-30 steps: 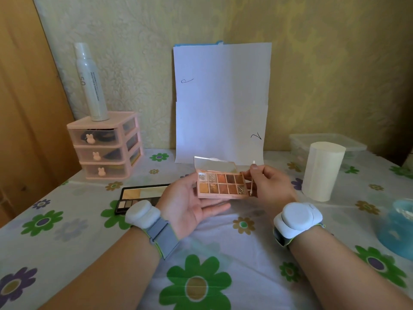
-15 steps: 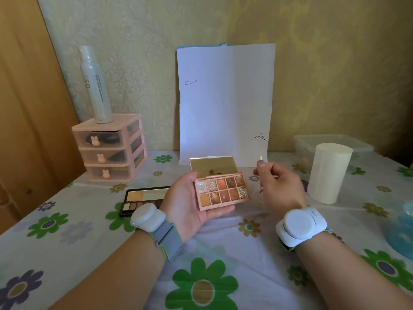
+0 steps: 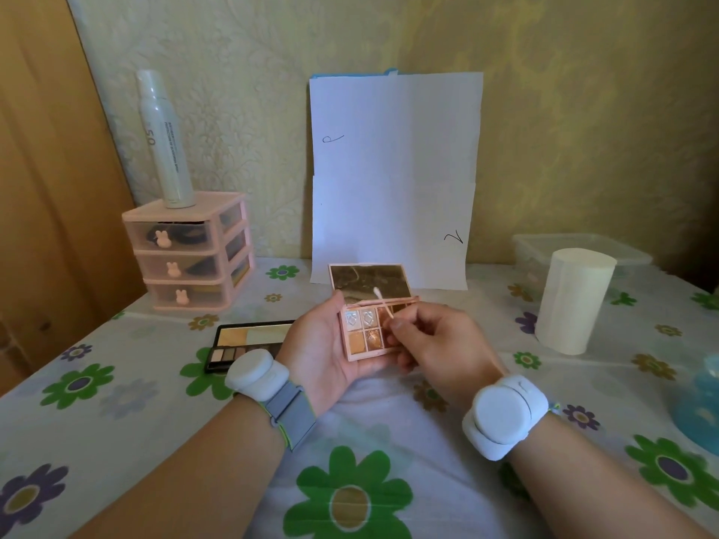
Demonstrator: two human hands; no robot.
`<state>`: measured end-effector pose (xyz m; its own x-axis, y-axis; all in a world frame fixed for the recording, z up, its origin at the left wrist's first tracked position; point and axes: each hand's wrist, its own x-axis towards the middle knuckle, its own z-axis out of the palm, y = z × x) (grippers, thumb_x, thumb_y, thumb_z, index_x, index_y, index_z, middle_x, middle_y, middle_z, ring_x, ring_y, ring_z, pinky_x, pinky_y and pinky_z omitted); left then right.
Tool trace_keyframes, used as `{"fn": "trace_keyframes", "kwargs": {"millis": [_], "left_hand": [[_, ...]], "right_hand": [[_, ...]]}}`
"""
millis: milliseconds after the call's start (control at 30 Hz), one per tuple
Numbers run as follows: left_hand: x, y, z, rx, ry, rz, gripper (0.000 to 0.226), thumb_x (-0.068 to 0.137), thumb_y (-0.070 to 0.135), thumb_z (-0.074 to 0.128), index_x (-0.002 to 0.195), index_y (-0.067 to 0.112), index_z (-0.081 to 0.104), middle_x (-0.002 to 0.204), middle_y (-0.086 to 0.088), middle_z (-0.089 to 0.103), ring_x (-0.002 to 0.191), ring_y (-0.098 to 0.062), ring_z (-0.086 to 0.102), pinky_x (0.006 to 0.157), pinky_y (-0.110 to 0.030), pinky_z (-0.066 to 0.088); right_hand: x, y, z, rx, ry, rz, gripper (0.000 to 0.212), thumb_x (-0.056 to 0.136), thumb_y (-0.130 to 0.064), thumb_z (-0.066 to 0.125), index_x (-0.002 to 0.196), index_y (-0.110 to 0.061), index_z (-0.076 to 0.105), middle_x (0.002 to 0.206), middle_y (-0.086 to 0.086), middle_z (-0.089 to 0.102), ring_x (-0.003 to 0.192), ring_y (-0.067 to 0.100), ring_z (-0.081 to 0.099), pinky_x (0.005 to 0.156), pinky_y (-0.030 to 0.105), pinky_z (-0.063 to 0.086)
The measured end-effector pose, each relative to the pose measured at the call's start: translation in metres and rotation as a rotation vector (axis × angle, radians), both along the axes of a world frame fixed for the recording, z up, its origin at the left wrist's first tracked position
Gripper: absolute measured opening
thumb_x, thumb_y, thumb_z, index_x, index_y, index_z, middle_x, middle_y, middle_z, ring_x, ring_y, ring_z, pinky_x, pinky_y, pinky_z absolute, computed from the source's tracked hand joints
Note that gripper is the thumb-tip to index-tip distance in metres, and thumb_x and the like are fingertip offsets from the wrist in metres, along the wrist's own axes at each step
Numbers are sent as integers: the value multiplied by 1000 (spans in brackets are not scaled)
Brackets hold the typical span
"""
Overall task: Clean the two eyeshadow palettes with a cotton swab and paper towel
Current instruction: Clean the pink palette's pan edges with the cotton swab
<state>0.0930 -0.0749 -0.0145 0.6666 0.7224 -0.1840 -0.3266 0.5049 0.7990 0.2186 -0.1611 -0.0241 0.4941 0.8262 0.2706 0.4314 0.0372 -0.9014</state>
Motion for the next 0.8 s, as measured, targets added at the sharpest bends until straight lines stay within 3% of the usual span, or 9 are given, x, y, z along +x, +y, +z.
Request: {"fn": "trace_keyframes", "kwargs": {"millis": [200, 300, 400, 600, 800], "left_hand": [[3, 0, 1, -3, 0, 36, 59, 110, 42, 27, 130, -3, 60, 126, -29, 68, 119, -40, 65, 97, -54, 50], [3, 1, 2, -13, 20, 35, 61, 110, 44, 28, 133, -4, 59, 128, -28, 67, 110, -38, 68, 90, -51, 55], [4, 2, 2, -32, 46, 46, 63, 109, 45, 29, 135, -5, 57, 131, -29, 65, 117, -39, 66, 84, -47, 57], [4, 0, 0, -12, 52, 24, 63, 110, 45, 27, 130, -4, 61, 128, -28, 67, 98, -34, 72, 79, -43, 58], [3, 1, -1, 3, 27, 31, 62, 110, 45, 26, 130, -2, 61, 124, -27, 69, 105, -35, 71, 80, -45, 60]], "right_hand": [[-16, -1, -5, -44, -235, -94, 17, 88, -31, 66, 71, -26, 67, 65, -11, 70, 57, 5, 61, 63, 28, 54], [-20, 0, -5, -46, -298, -110, 16, 87, -34, 67, 73, -27, 68, 67, -11, 69, 60, 4, 61, 64, 23, 52], [-21, 1, -6, -46, -325, -105, 17, 87, -35, 67, 73, -27, 67, 64, -11, 67, 60, 3, 59, 60, 16, 45], [-21, 3, -7, -52, -350, -105, 18, 88, -37, 67, 73, -27, 66, 65, -11, 68, 66, 4, 61, 63, 19, 48], [-19, 2, -4, -59, -371, -154, 15, 87, -32, 66, 74, -25, 68, 68, -10, 68, 70, 7, 62, 66, 23, 49]]}}
